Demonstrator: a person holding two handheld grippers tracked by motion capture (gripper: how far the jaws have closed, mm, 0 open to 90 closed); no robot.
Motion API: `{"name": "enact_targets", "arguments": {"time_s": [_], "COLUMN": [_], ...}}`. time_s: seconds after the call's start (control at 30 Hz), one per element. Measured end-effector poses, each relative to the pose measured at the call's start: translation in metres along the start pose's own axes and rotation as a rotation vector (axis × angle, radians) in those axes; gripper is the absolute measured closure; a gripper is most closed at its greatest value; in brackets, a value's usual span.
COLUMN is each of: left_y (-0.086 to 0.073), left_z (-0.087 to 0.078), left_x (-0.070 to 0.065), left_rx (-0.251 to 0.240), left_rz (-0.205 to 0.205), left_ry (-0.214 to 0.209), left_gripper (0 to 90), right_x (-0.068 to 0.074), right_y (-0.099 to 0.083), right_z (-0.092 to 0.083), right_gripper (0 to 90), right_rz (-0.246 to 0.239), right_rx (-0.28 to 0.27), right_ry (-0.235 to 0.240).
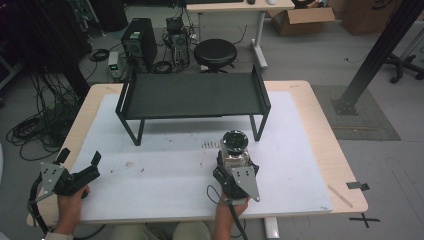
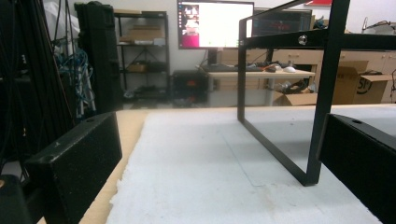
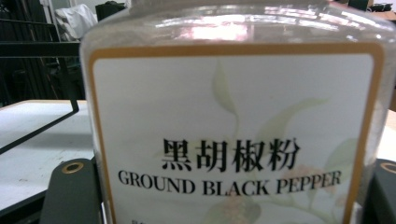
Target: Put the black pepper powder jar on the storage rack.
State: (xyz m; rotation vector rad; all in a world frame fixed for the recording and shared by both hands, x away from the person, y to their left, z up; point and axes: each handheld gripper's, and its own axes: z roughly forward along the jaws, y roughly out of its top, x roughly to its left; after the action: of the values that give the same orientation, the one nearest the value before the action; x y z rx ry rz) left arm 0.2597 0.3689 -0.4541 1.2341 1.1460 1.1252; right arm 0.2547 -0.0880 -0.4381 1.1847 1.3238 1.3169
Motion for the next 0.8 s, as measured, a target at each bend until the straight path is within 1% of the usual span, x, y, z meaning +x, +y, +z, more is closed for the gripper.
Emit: {"name": "enact_targets", "arguments": {"time_s": [0.07, 0.17, 0.3, 0.8], "left_y": [0.0, 0.0, 0.0, 0.0], "left_z": [0.0, 0.0, 0.0, 0.001], "left_x": [0.0, 0.0, -0.001, -0.001], "left_rx": [0.0, 0.001, 0.002, 0.005], "left_rz": [-0.001, 0.002, 0.003, 0.007], "left_ry": [0.0, -0.001, 0.0, 0.001], "left_gripper": [0.4, 0.4, 0.4, 0.4], "right_x": [0.001, 0.002, 0.002, 0.007], "right_y": [0.001, 0.003, 0.011, 0.062], "right_z": [0.0, 0.0, -0.001, -0.006], "right_gripper": [25.0, 25.2, 25.4, 25.4], "right_rz": [0.0, -0.003, -0.012, -0.029], "right_rx": [0.001, 0.001, -0.012, -0.105], "right_ry": [-0.004, 0.006, 0.013, 0.059]}}
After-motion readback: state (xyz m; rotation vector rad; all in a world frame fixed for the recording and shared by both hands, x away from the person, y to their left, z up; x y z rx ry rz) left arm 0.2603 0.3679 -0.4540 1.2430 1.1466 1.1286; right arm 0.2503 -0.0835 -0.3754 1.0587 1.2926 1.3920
